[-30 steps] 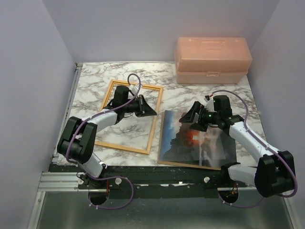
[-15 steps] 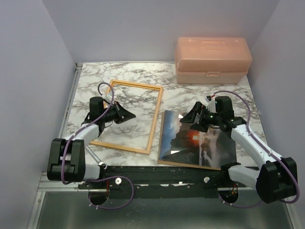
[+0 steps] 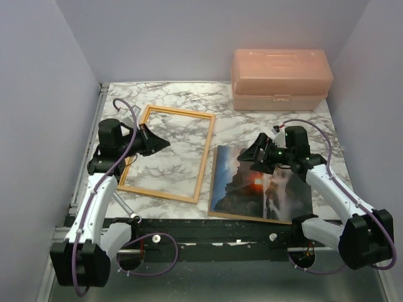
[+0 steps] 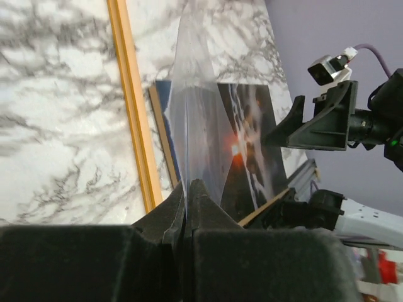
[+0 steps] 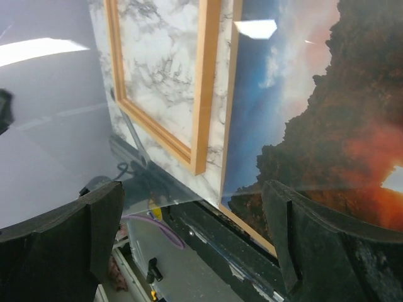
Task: Put the photo into the frame
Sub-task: Pick up the photo frame item at the center of the board.
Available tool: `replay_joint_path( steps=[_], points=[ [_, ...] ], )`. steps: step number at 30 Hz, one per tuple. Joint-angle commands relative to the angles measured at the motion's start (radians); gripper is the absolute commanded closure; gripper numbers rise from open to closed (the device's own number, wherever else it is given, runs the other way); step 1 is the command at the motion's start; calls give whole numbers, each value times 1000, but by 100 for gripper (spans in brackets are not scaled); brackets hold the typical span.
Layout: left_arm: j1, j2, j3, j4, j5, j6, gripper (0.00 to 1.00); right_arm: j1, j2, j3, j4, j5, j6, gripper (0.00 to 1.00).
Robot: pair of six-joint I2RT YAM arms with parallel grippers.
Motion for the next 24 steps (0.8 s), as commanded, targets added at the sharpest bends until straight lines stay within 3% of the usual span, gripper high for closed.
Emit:
replay_joint_path(
  steps=[1,8,12,24],
  points=[
    [2,-134,183,-237,-112,157,100,5,-24,49,-6,-54,32,0],
    [2,-257,399,-352,-263,265,100,5,-38,96,7,-93,70,0],
    [2,-308,450,-351,-323,339,100,5,-37,103,25,-114,90,0],
    [-22,-321,339,-293,-78,382,100,4,-25,-3,252,-185,256,0]
  ],
)
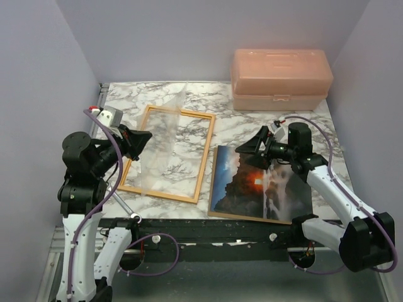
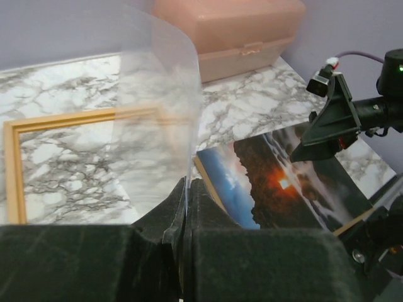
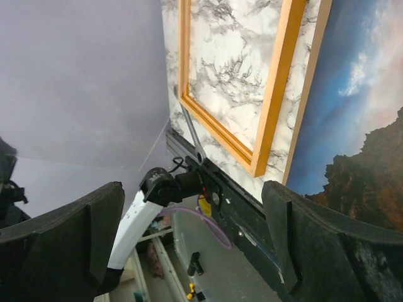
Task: Put the photo into the frame
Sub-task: Pick up the photo frame item at the center of the board.
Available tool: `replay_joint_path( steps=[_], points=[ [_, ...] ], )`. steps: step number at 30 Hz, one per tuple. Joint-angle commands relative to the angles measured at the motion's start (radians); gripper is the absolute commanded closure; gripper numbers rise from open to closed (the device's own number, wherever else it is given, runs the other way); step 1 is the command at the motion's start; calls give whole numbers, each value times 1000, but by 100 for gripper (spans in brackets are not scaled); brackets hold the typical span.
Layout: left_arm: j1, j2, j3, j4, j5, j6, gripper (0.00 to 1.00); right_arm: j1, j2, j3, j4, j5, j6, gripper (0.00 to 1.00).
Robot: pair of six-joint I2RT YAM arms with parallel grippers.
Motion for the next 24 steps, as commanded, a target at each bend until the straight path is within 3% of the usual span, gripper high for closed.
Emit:
replay_joint_path(
  steps=[1,11,19,24],
  points=[
    [-32,26,-35,27,127,20,100,4,2,-27,112,-61,84,0],
    [-259,68,-79,55,16,7,100,4,4,-27,124,-55,155,0],
    [-371,100,-133,112,-39,-40,100,3,-72,-123,397,-61,430,0],
    [-423,154,-130,117,-28,-33,100,4,-25,-111,479,-74,494,0]
  ],
)
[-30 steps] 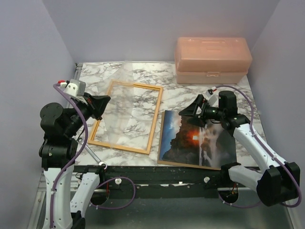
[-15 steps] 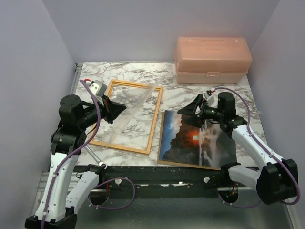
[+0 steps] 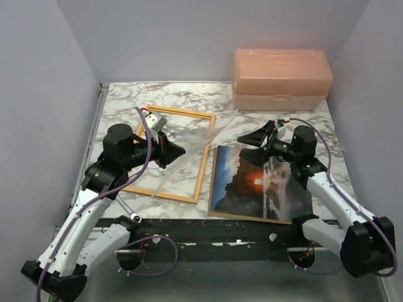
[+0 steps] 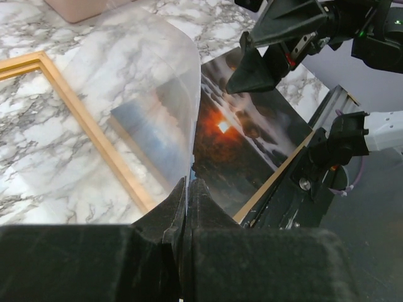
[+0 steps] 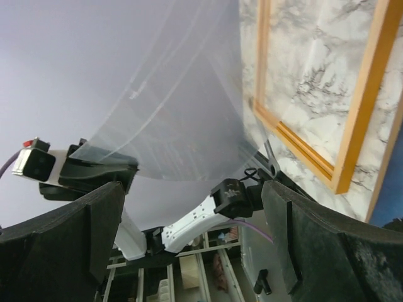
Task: Put the photo into the frame
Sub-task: Pick up the photo frame item at the center of the board.
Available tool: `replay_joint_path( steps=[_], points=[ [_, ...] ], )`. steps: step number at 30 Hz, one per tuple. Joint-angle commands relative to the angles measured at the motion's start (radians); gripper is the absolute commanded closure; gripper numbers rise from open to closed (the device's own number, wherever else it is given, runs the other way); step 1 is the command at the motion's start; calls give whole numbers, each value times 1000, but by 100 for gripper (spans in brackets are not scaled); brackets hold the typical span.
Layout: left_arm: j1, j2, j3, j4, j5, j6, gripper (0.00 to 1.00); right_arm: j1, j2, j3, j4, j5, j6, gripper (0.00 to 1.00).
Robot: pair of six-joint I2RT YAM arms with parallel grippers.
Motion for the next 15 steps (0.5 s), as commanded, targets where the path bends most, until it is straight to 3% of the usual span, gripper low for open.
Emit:
replay_joint_path(
  steps=[1,15],
  points=[
    [-51,43,-1,51,-15,-7,100,3,42,6,147,-37,107,0],
    [-172,148,10,46,-33,4,94,7,251,9,339,-85,217,0]
  ],
)
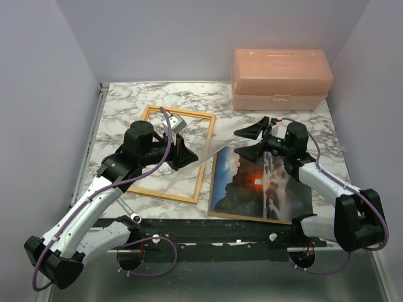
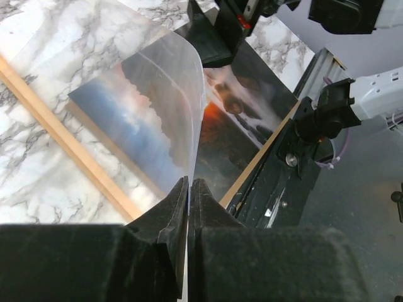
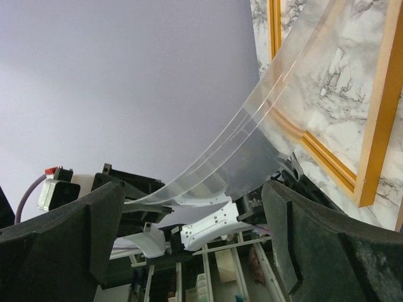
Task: Put the photo into the frame
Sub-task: Pick up the photo frame item at the center of the board.
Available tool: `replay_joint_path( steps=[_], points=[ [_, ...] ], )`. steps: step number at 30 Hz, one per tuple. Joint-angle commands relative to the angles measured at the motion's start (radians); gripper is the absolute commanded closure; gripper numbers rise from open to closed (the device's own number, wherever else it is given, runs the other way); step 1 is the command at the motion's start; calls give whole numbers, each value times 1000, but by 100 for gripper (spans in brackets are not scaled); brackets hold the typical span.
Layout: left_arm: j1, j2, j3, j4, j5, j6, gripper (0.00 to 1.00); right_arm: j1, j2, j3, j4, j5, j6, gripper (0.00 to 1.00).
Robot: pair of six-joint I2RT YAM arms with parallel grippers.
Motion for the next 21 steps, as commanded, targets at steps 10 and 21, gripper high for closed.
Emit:
replay_joint_path(
  steps=[10,21],
  points=[
    [-90,49,33,-18,-58,20,88,62,218,79,93,-59,24,0],
    [-132,27,39,-38,-7,33,22,81,341,54,37,-89,-114,0]
  ],
)
